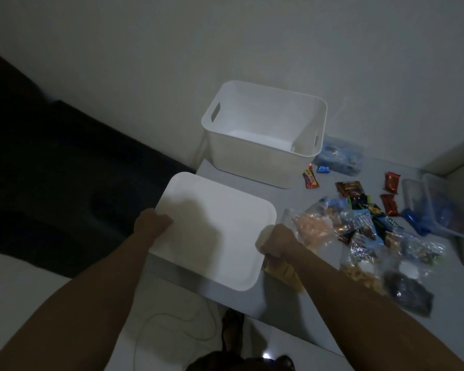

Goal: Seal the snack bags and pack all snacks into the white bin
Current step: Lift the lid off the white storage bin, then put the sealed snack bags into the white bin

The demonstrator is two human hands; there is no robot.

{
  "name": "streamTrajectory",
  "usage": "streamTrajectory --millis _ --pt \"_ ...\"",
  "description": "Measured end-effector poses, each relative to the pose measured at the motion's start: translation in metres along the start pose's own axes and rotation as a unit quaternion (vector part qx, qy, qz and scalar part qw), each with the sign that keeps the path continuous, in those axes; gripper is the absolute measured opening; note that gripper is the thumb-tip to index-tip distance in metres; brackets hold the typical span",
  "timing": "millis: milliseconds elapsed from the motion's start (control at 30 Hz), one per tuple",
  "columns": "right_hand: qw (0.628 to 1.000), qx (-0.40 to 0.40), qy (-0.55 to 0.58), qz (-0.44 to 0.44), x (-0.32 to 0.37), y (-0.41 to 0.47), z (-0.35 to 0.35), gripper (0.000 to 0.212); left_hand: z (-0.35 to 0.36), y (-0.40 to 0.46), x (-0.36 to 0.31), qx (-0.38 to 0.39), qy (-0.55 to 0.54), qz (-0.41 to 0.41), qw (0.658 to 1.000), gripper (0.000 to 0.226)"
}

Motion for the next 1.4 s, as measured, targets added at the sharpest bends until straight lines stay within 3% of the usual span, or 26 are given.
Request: streamTrajectory --millis 167,300,467,567,667,833,1000,1167,1300,1400 --pt "0.994 -0.082 -0.054 0.037 -0.026 0.010 -0.011 0.034 0.022 0.005 -0.007 0.033 -0.014 0.029 0.999 0.051" --pt "0.992 -0.095 -0.080 0.033 -0.038 0.021 -0.011 0.031 0.035 0.004 -0.019 0.031 0.041 0.037 0.998 0.040" --pt "0.994 -0.091 -0.054 0.008 -0.037 0.027 -0.018 0.030 0.042 0.005 -0.028 0.036 0.084 0.030 0.995 0.041" --pt "0.997 -0.077 -0.020 0.025 -0.042 0.028 -0.032 0.025 0.051 -0.001 -0.044 0.022 0.167 0.028 0.985 0.052" --pt "0.993 -0.101 0.032 0.046 -0.052 0.029 -0.053 0.027 0.065 -0.013 -0.082 0.001 0.224 0.094 0.970 0.044" --pt "0.984 -0.145 0.052 0.086 -0.082 0.024 -0.093 0.018 0.108 -0.028 -0.146 0.051 0.127 0.213 0.967 0.018" --pt "0.963 -0.198 0.139 0.115 -0.132 0.029 -0.121 0.015 0.157 -0.060 -0.197 0.126 0.073 0.288 0.947 0.032" --pt "0.951 -0.229 0.167 0.123 -0.165 0.038 -0.141 0.031 0.199 -0.085 -0.223 0.191 0.064 0.279 0.939 0.020" --pt "0.947 -0.246 0.157 0.133 -0.182 0.053 -0.147 0.022 0.220 -0.096 -0.231 0.204 0.062 0.261 0.941 0.034" --pt "0.955 -0.220 0.153 0.128 -0.190 0.066 -0.144 0.028 0.229 -0.102 -0.233 0.200 0.060 0.247 0.946 0.030"
Point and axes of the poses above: each hand's wrist, its own y-axis towards the middle knuckle, its own z-axis out of the palm, x = y × z, the point moved 4 cm from there along y, towards the middle knuckle, and after that the axes turned 9 degrees about z, right-handed, at the moved point
